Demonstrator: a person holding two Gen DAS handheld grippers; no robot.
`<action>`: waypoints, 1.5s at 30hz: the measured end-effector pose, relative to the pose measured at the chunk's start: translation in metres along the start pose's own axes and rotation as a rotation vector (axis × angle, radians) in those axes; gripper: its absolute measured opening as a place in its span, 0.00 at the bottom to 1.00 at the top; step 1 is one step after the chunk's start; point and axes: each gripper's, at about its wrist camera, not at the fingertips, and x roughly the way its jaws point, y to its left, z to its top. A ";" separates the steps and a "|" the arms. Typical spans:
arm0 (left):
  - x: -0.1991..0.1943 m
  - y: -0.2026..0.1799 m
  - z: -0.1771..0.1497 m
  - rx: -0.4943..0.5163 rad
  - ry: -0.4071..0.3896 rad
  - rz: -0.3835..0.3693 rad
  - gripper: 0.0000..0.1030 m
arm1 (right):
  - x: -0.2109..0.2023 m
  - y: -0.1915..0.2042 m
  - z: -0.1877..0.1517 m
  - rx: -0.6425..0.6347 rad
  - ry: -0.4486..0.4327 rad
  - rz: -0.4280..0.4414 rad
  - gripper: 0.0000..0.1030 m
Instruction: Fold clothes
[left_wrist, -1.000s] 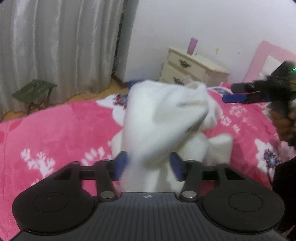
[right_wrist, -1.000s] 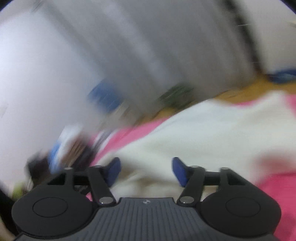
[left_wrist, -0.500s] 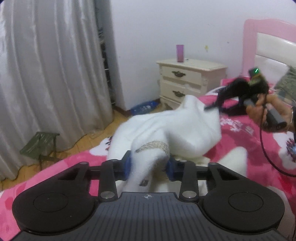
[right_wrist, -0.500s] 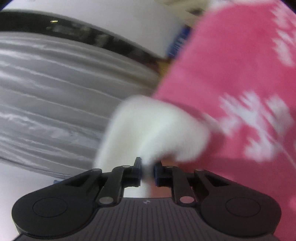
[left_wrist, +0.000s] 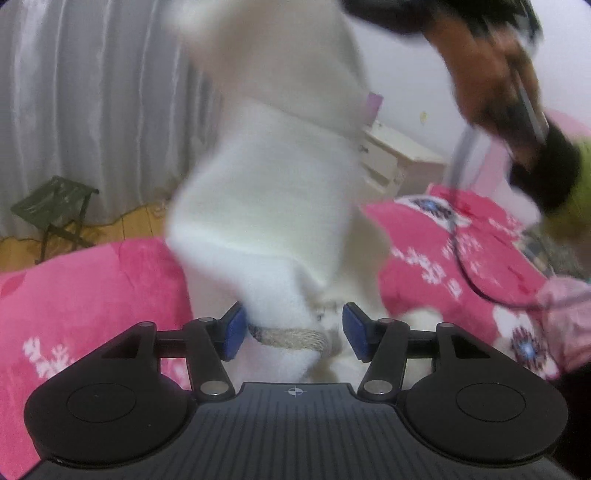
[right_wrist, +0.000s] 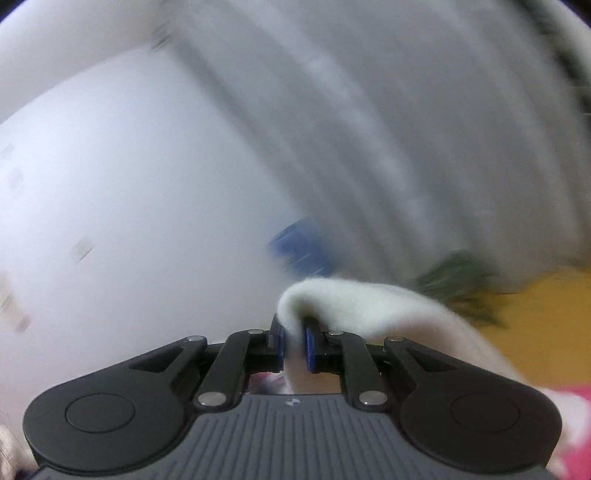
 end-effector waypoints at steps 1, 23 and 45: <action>-0.002 -0.003 -0.003 0.015 0.016 0.001 0.54 | 0.023 0.015 0.002 -0.038 0.050 0.043 0.13; -0.034 0.032 -0.013 -0.052 0.010 -0.073 0.54 | -0.073 -0.119 -0.139 0.368 0.142 -0.380 0.72; 0.017 0.082 -0.031 -0.026 0.131 0.104 0.60 | 0.011 -0.038 -0.220 -0.133 0.399 -0.197 0.13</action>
